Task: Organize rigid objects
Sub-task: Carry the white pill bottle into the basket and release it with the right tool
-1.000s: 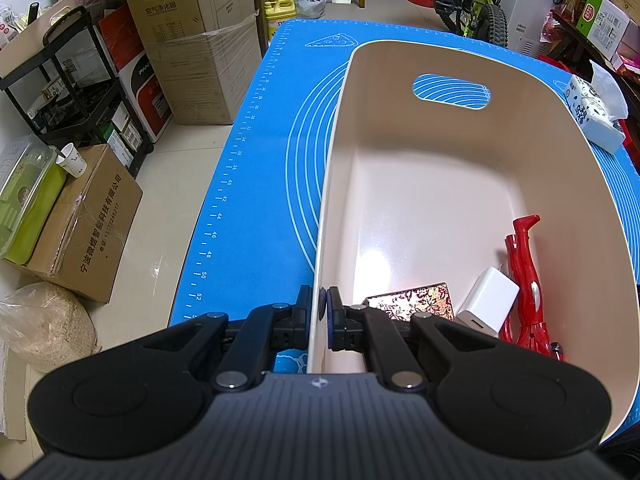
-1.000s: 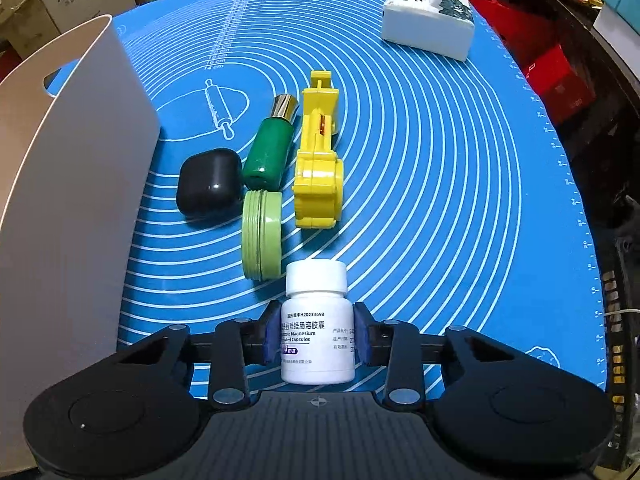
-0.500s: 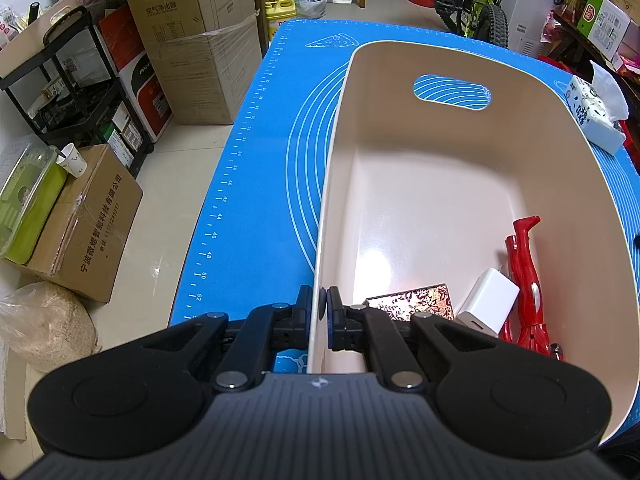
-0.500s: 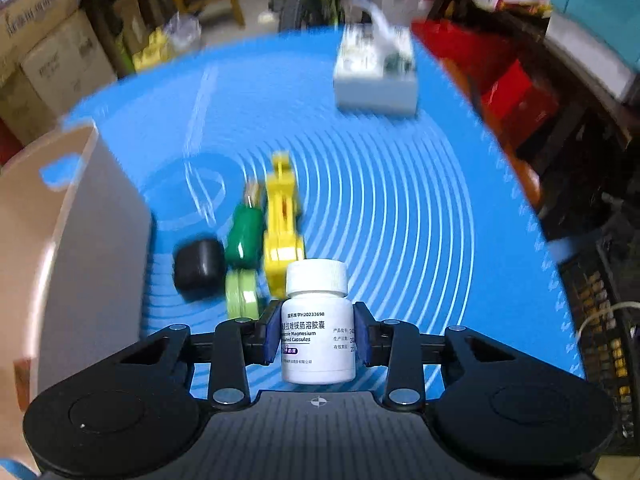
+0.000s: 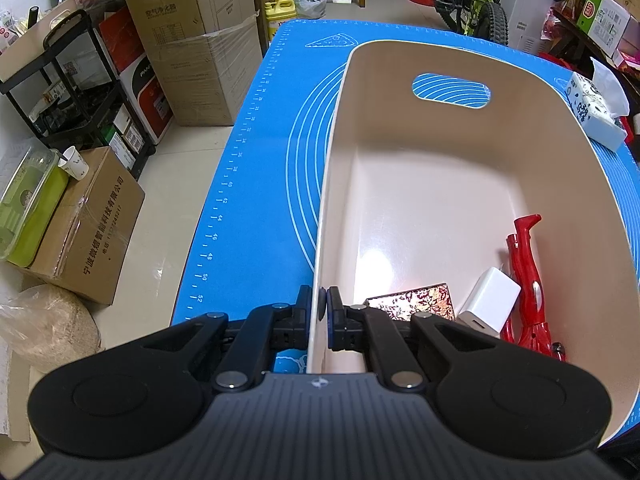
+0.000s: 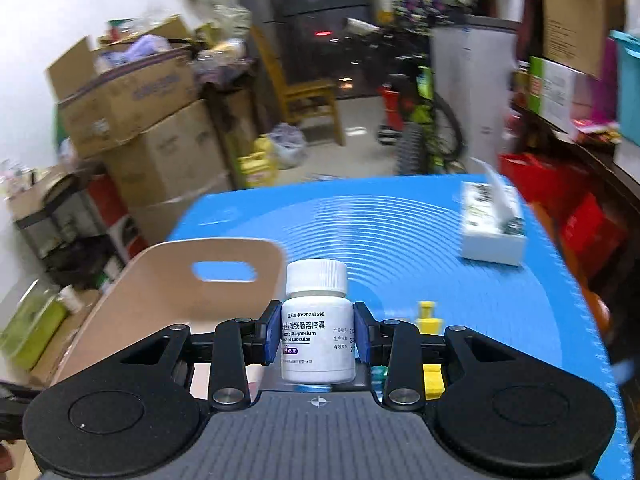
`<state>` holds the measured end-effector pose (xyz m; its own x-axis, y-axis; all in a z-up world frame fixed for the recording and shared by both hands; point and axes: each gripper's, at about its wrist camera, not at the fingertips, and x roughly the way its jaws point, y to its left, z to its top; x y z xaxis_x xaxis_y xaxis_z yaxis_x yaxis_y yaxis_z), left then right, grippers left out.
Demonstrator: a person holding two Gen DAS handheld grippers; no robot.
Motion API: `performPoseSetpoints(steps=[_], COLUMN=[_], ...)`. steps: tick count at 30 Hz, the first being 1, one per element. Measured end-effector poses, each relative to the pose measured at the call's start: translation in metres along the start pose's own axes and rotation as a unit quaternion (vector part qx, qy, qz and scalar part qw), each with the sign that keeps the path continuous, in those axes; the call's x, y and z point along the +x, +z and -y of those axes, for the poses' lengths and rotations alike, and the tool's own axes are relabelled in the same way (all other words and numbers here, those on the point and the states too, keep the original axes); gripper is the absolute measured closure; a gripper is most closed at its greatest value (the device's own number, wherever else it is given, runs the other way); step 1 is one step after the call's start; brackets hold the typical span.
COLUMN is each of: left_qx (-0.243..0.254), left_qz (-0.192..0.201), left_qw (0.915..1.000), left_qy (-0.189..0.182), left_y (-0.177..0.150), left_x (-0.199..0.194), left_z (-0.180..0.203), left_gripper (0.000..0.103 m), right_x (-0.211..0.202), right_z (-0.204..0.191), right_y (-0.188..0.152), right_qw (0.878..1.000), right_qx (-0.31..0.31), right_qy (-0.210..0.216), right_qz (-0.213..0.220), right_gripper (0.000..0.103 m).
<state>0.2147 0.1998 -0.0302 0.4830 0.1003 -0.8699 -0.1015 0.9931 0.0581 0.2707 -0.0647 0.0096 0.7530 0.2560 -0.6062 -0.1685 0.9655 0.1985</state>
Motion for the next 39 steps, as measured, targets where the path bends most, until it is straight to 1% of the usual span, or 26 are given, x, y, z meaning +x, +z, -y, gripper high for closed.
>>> performPoseSetpoints(steps=[7, 10, 16, 20, 21, 24, 27, 28, 29, 30, 34, 39], left_qx=[0.002, 0.002, 0.003, 0.004, 0.004, 0.004, 0.005, 0.005, 0.005, 0.005, 0.005, 0.005], left_qz=[0.001, 0.001, 0.001, 0.002, 0.001, 0.001, 0.002, 0.002, 0.002, 0.001, 0.001, 0.002], left_qw=[1.0, 1.0, 1.0, 1.0, 1.0, 1.0, 1.0, 1.0, 1.0, 1.0, 1.0, 1.0], left_qy=[0.001, 0.002, 0.002, 0.002, 0.003, 0.003, 0.004, 0.004, 0.004, 0.004, 0.005, 0.005], left_y=[0.0, 0.0, 0.0, 0.0, 0.0, 0.0, 0.0, 0.0, 0.0, 0.0, 0.0, 0.0], left_x=[0.0, 0.0, 0.0, 0.0, 0.0, 0.001, 0.001, 0.001, 0.001, 0.001, 0.001, 0.001], left_z=[0.0, 0.0, 0.0, 0.0, 0.0, 0.001, 0.001, 0.001, 0.001, 0.002, 0.002, 0.002], left_gripper=[0.094, 0.094, 0.094, 0.094, 0.094, 0.094, 0.094, 0.094, 0.094, 0.094, 0.094, 0.094], right_x=[0.017, 0.022, 0.033, 0.044, 0.045, 0.044, 0.044, 0.043, 0.043, 0.043, 0.042, 0.032], right_z=[-0.04, -0.055, -0.079, -0.092, -0.096, -0.107, -0.108, -0.107, -0.107, -0.105, -0.101, -0.089], right_y=[-0.006, -0.013, -0.027, -0.038, -0.042, -0.049, -0.047, -0.046, -0.045, -0.044, -0.04, -0.027], right_qw=[0.998, 0.996, 0.992, 0.985, 0.983, 0.978, 0.978, 0.978, 0.979, 0.979, 0.979, 0.983], right_qx=[-0.037, -0.053, -0.09, -0.118, -0.127, -0.169, -0.169, -0.165, -0.16, -0.156, -0.149, -0.13], right_qy=[0.035, 0.047, 0.056, 0.063, 0.063, 0.048, 0.049, 0.052, 0.055, 0.058, 0.07, 0.073], right_qz=[-0.029, -0.049, -0.071, -0.108, -0.113, -0.112, -0.114, -0.115, -0.117, -0.118, -0.123, -0.105], right_gripper=[0.059, 0.059, 0.059, 0.059, 0.059, 0.059, 0.059, 0.057, 0.052, 0.051, 0.051, 0.051])
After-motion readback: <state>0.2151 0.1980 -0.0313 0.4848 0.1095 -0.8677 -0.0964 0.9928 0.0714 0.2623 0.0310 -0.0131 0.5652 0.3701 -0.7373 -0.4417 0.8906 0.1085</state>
